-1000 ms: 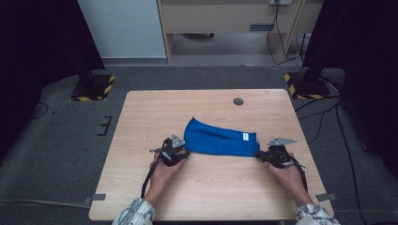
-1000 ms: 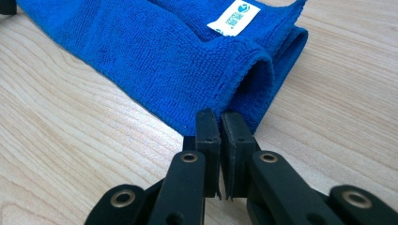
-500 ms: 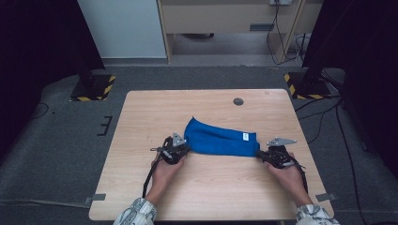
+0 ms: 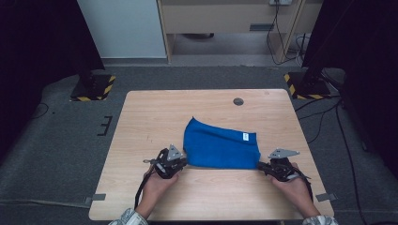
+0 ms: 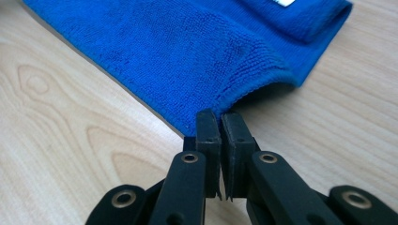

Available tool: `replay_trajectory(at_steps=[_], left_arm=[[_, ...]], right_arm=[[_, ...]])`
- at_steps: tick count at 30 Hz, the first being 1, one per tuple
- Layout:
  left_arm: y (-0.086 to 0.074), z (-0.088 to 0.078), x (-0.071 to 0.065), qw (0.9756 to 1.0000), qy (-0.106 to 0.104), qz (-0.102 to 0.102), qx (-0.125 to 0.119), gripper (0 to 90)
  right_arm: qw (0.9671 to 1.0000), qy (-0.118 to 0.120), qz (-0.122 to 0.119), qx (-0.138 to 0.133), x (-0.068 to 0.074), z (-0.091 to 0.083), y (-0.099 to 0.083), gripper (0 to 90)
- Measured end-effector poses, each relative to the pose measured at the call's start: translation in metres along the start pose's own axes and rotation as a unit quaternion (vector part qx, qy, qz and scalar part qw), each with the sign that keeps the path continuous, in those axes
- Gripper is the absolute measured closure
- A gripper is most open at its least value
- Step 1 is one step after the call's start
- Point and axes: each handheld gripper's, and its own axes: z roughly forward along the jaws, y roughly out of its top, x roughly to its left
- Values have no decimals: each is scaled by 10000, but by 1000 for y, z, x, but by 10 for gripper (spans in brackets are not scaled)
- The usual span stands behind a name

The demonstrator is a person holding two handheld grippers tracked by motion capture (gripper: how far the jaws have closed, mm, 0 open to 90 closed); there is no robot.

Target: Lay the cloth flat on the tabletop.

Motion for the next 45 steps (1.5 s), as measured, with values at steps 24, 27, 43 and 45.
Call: replay_trajectory(at_steps=[24,27,43,45], left_arm=[[-23,-26,-33,9974,-566,63,442,856],[-26,-31,-37,9979,-397,171,486,796],[-6,-37,27,9989,251,-273,-273,435],[2,-25,41,9982,284,-412,-342,439]], right_arm=[[9988,292,-151,353,25,-45,-16,846],[9985,277,-231,404,28,-47,-16,732],[9997,-238,-5,26,-13,-24,20,522],[9997,-252,5,33,-20,-13,26,538]])
